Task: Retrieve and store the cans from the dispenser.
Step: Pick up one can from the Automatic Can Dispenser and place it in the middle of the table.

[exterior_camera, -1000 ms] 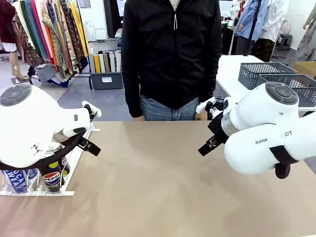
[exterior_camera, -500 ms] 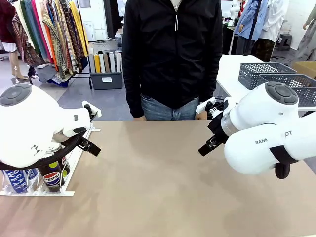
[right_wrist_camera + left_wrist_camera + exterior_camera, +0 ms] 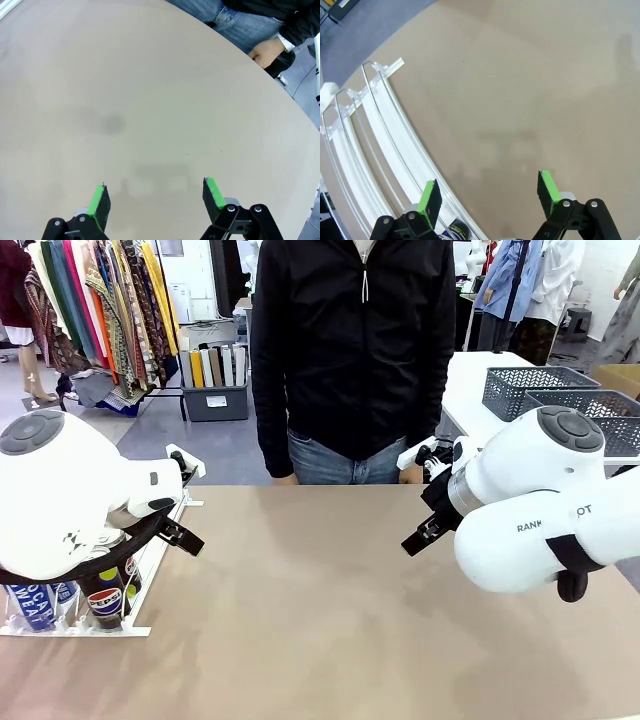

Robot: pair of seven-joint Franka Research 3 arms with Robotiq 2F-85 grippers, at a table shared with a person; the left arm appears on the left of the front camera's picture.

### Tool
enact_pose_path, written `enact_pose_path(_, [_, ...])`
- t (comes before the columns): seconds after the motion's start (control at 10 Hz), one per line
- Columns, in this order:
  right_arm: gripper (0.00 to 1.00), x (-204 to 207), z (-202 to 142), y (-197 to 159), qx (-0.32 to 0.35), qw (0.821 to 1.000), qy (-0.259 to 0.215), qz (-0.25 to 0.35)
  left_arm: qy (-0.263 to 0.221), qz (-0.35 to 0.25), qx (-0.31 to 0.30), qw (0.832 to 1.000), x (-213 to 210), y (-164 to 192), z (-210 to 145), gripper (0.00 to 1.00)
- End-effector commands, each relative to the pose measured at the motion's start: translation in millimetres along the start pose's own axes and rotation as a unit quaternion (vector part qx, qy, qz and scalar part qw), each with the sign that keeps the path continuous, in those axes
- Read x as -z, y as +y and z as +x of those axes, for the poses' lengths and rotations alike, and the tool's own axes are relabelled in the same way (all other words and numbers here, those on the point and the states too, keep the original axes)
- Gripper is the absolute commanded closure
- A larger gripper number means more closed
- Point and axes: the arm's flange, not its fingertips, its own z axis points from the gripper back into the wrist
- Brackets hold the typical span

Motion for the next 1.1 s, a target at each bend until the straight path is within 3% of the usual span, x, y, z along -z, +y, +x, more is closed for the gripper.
enact_pose_path(0.0, [0.00,-9,-1,-3,0.022,0.995,0.026,0.090,0.018,-0.067,0.015,0.997,-9,-3,3,0.00])
enact_pose_path(0.1, [0.00,-23,-4,-7,0.054,0.977,0.075,0.194,0.034,-0.163,0.027,0.986,-23,-7,6,0.00])
enact_pose_path(0.2, [0.00,-41,-7,-14,0.118,0.953,0.082,0.267,0.023,-0.262,0.031,0.964,-42,-12,12,0.00])
enact_pose_path(0.3, [0.00,-63,-4,-23,0.233,0.919,0.055,0.312,0.017,-0.325,-0.095,0.941,-62,-17,28,0.00])
enact_pose_path(0.4, [0.00,-98,-12,-29,0.234,0.873,0.006,0.428,-0.010,-0.410,-0.116,0.904,-93,-19,29,0.00])
enact_pose_path(0.5, [0.00,-134,-29,-37,0.231,0.844,-0.056,0.481,-0.055,-0.472,-0.114,0.873,-123,-10,24,0.00])
enact_pose_path(0.6, [0.00,-175,-55,-56,0.252,0.814,-0.121,0.509,-0.134,-0.523,-0.105,0.835,-174,16,5,0.00])
enact_pose_path(0.7, [0.00,-208,-86,-74,0.285,0.801,-0.189,0.491,-0.171,-0.532,-0.113,0.822,-200,34,-10,0.00])
enact_pose_path(0.8, [0.00,-238,-120,-91,0.319,0.787,-0.268,0.456,-0.213,-0.501,-0.152,0.825,-236,72,-45,0.00])
enact_pose_path(0.9, [0.00,-257,-148,-108,0.349,0.769,-0.327,0.423,-0.194,-0.504,-0.168,0.825,-247,93,-72,0.00])
enact_pose_path(1.0, [0.00,-270,-175,-123,0.377,0.744,-0.372,0.407,-0.234,-0.481,-0.212,0.818,-261,117,-106,0.00])
